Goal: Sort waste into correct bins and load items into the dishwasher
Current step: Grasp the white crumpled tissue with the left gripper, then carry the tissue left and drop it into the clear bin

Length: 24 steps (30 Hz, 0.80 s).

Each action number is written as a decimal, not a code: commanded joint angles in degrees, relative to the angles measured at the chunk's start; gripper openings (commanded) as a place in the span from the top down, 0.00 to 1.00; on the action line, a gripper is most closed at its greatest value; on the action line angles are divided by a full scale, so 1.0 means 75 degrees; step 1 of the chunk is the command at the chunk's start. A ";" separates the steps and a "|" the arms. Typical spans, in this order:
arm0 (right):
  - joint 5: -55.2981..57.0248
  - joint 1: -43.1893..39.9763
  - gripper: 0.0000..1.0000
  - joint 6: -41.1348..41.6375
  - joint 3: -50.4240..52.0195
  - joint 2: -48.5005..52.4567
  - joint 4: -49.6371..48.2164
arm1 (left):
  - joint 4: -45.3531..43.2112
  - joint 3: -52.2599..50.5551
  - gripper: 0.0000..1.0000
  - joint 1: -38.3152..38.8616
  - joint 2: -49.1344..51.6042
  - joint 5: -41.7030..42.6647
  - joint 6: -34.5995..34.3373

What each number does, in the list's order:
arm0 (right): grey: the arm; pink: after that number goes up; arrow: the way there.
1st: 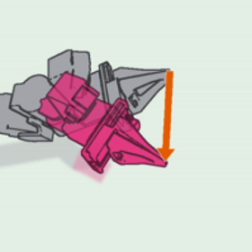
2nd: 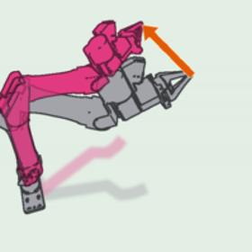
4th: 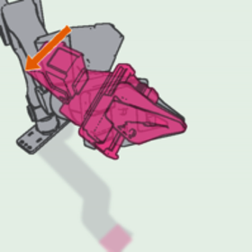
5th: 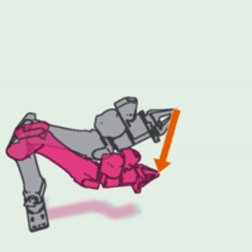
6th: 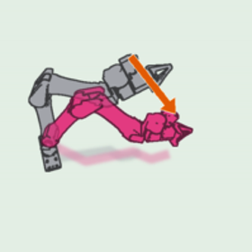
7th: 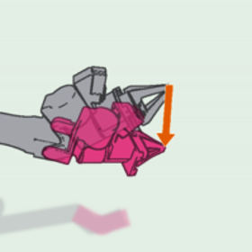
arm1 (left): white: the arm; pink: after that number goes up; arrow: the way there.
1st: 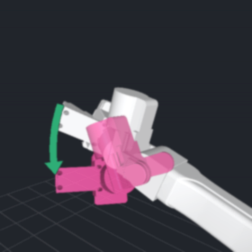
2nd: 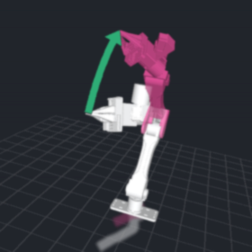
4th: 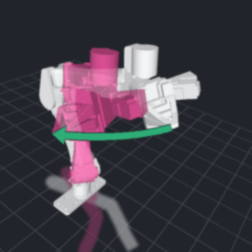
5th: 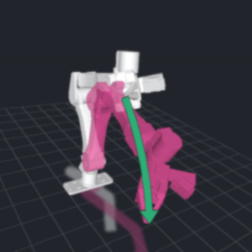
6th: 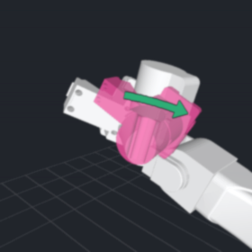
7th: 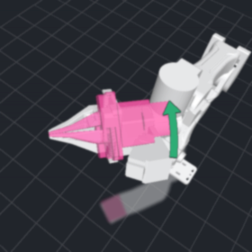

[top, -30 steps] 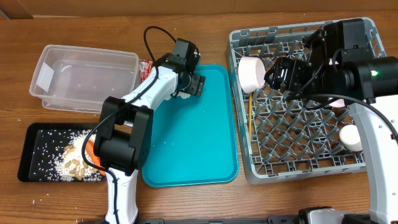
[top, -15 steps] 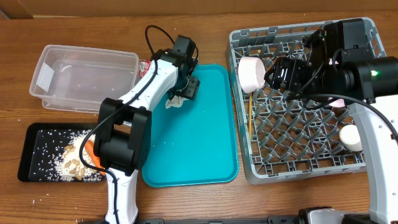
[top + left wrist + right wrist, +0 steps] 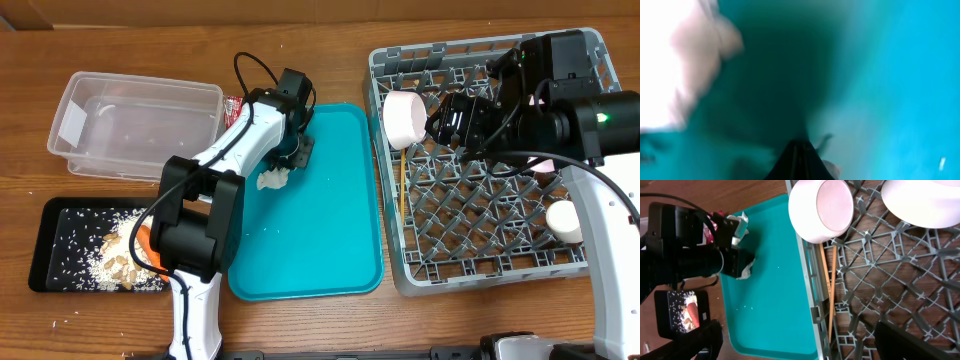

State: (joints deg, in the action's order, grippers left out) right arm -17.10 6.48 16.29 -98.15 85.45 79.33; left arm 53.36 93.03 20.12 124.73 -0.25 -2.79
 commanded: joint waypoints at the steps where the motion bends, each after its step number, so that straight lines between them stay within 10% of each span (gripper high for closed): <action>1: 0.0070 0.0029 0.00 -0.0006 -0.0067 -0.0061 -0.0015 | 0.0775 0.0755 0.96 -0.0029 0.0131 0.0032 0.0006; 10: 0.0070 0.0029 0.00 -0.0006 -0.0067 -0.0061 0.0087 | 0.4138 0.4103 0.96 -0.0219 0.0125 -0.1495 -0.0551; 21: 0.0073 0.0029 0.00 -0.0009 -0.0067 -0.0061 0.0090 | 0.4657 0.4468 0.95 -0.2133 0.0128 -0.1475 -0.1807; 24: 0.0073 0.0029 0.00 -0.0006 -0.0067 -0.0061 0.0038 | 0.4331 0.4275 0.66 -0.2623 0.0128 -0.0239 -0.1909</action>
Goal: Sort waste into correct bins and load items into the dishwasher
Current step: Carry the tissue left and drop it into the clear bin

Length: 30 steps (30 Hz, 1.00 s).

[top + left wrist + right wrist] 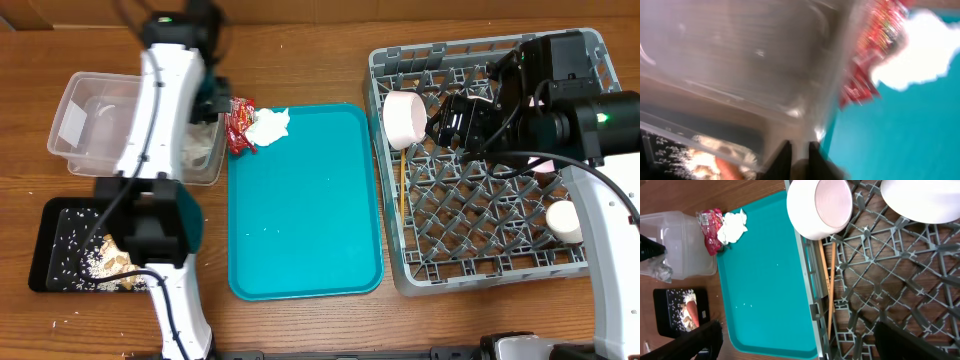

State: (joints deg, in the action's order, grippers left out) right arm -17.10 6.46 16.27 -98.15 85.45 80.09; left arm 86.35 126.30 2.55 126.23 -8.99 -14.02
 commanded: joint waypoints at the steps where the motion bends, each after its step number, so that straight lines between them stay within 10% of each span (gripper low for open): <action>1: 0.0073 0.0032 0.00 -0.0003 -0.0067 -0.0061 -0.0090 | -0.0073 -0.0160 0.50 -0.0373 -0.0073 0.1524 -0.0294; 7: 0.0070 0.0032 0.00 0.0000 -0.0067 -0.0061 -0.0213 | 0.0172 0.0323 0.28 -0.0254 -0.0105 0.2122 0.0402; 10: 0.0070 0.0032 0.00 0.0000 -0.0067 -0.0061 -0.0204 | 0.0189 0.0641 0.00 0.0096 -0.0111 0.2145 0.0417; 18: 0.0070 0.0032 0.00 0.0000 -0.0067 -0.0061 -0.0230 | -0.1262 0.0251 0.00 0.1600 -0.0079 0.1859 0.1492; 24: 0.0070 0.0032 0.00 0.0000 -0.0067 -0.0061 -0.0111 | -0.2629 -0.0866 0.00 0.1961 0.0032 -0.0221 0.0114; 30: 0.0070 0.0032 0.00 0.0000 -0.0067 -0.0061 -0.0058 | -0.4220 -0.2101 0.08 0.1886 0.0268 -0.0026 0.0268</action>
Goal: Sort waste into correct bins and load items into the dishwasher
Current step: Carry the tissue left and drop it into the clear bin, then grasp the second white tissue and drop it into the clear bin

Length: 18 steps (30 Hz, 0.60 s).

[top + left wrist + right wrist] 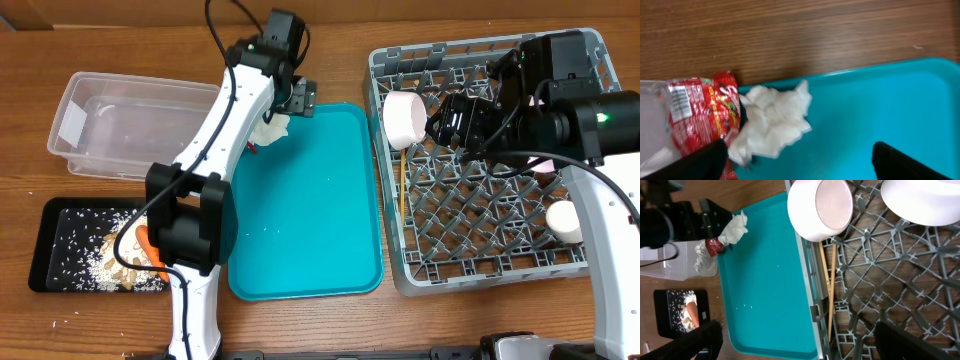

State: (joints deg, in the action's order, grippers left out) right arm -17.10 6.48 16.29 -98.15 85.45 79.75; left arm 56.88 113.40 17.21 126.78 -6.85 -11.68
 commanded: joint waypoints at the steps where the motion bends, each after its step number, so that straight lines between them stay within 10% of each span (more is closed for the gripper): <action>1: 0.0070 0.0029 0.00 -0.0003 -0.0067 -0.0061 -0.0012 | -0.0414 -0.0455 0.08 -0.0070 0.0256 -0.0286 0.0076; 16: 0.0070 0.0029 0.00 -0.0006 -0.0067 -0.0061 0.0047 | -0.1279 -0.0664 0.18 -0.0044 0.1571 -0.0143 0.1113; 18: 0.0070 0.0029 0.00 -0.0006 -0.0067 -0.0061 0.0047 | -0.1195 -0.0664 0.39 -0.0041 0.1597 -0.0134 0.1113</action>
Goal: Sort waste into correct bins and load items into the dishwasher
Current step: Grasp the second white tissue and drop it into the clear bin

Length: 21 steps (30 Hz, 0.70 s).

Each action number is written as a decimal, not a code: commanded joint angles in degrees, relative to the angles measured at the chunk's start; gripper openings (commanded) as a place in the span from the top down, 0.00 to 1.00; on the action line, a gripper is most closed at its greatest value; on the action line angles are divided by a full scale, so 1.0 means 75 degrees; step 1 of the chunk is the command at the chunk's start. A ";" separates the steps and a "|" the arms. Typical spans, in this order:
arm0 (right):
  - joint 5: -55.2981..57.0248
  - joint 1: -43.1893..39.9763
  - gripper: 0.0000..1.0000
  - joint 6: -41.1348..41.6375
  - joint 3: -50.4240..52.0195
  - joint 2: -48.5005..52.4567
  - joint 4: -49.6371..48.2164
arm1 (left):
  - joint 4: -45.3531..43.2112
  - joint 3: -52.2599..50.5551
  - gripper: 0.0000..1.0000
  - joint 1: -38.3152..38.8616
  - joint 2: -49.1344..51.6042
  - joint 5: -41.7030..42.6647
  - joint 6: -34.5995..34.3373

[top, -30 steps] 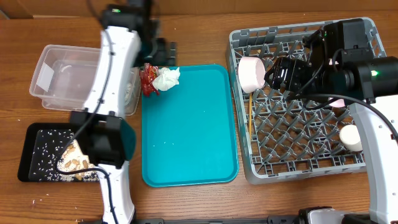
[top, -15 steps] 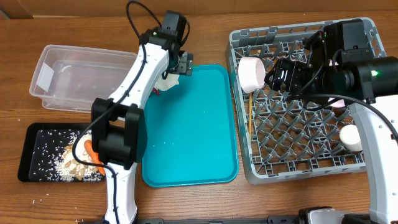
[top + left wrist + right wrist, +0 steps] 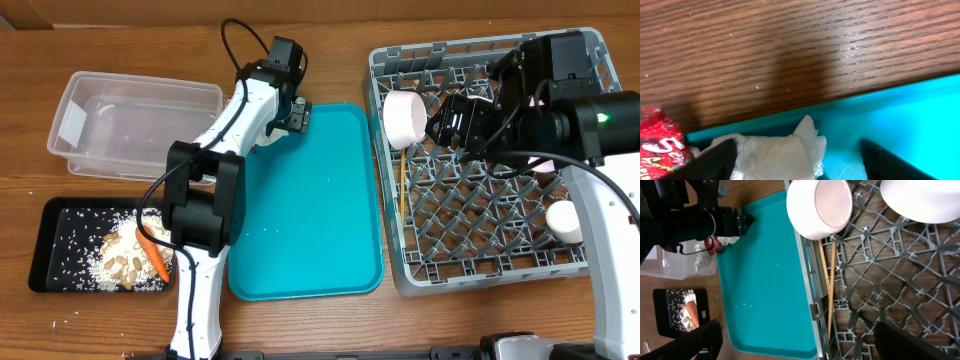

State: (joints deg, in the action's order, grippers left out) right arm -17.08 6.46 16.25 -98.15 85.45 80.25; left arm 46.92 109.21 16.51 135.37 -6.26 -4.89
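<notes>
My left gripper (image 3: pixel 292 112) is open and low over the far left corner of the teal tray (image 3: pixel 310 215). A crumpled white tissue (image 3: pixel 775 156) lies between its fingers (image 3: pixel 710 162). A red snack wrapper (image 3: pixel 659 144) rests just left of the tissue, at the tray's edge. The clear plastic bin (image 3: pixel 135 125) stands to the left, with a crumpled white piece (image 3: pixel 701 262) inside. My right gripper (image 3: pixel 800 342) hangs open and empty above the grey dish rack (image 3: pixel 480 240). A pink cup (image 3: pixel 820 207) lies on its side in the rack.
A black tray (image 3: pixel 60 262) with rice, nuts and a carrot piece sits at the front left. The rack also holds a white bowl (image 3: pixel 920 200), wooden chopsticks (image 3: pixel 830 290) and a white cup (image 3: pixel 565 222). Crumbs dot the teal tray.
My left gripper has come down closer to the tray corner; the tissue that lay ahead of it now sits between its open fingers. The right arm has not moved.
My left gripper was first down on the teal tray by a crumpled white piece. Then it was at the clear bin with a crumpled piece at its fingers. After that it hung open above the tissue and red wrapper, and now brackets the tissue.
</notes>
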 commanded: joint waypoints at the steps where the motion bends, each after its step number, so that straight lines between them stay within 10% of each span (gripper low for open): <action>1: 0.0070 0.0032 0.00 0.0000 -0.0067 -0.0061 -0.0020 | 0.0239 -0.0102 0.63 0.0052 0.0452 -0.0210 0.0204; 4: 0.0067 0.0032 0.00 0.0000 -0.0067 -0.0061 -0.0026 | 0.0868 0.0058 0.96 0.0108 0.0414 -0.0009 0.0233; 21: 0.0067 0.0032 0.00 -0.0003 -0.0067 -0.0061 -0.0102 | 0.5525 0.3398 0.96 -0.0460 -0.1134 -0.0364 -0.0784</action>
State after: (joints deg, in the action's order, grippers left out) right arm -17.10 6.48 16.27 -98.15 85.45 79.42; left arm 87.29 131.92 16.08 132.86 -6.48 -6.61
